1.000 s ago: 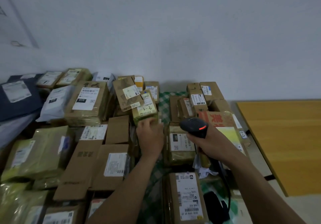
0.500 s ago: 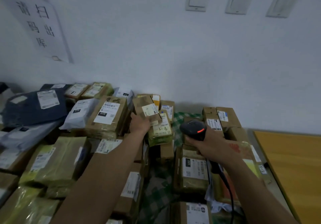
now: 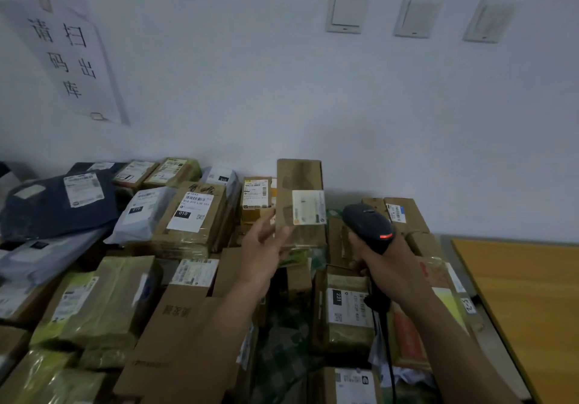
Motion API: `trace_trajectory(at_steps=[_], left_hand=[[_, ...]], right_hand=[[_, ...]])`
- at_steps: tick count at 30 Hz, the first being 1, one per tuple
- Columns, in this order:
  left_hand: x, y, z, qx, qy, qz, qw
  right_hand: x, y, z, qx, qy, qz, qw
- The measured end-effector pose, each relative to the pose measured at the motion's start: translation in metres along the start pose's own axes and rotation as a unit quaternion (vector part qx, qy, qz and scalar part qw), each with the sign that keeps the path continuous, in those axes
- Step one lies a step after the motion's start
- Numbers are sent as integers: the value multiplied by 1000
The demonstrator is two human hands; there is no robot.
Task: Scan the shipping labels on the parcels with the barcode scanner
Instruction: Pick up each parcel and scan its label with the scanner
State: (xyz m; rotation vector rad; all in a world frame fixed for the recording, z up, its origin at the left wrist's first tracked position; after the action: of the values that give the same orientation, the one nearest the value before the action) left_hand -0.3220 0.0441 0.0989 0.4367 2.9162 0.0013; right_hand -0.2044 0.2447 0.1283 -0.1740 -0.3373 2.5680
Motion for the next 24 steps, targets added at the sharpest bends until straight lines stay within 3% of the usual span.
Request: trace_trajectory(at_steps=[3, 9, 17, 24], left_hand=[[-35, 14, 7, -56, 0, 51, 997], [-67, 28, 16, -49, 0, 99, 994], [-65, 15, -1, 81, 51, 101, 990], [-22, -15, -35, 225, 131, 73, 963]], right_hand=[[-12, 0, 10, 37, -11, -53, 998], [-28, -9, 8, 131, -14, -60, 989], [-44, -24, 11, 47, -62, -88, 993], [-51, -33, 18, -82, -65, -49, 993]])
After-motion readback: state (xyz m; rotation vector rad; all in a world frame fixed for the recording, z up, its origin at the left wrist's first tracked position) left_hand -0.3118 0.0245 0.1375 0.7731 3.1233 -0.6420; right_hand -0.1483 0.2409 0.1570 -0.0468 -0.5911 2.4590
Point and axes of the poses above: each hand's wrist, its own x-axis towards the middle knuckle, its own y-axis out of the palm, z = x × y, the point moved 1 cm from there along x, towards the middle knuckle, and after that the axes turned 11 degrees about x, right-handed, at the moved point
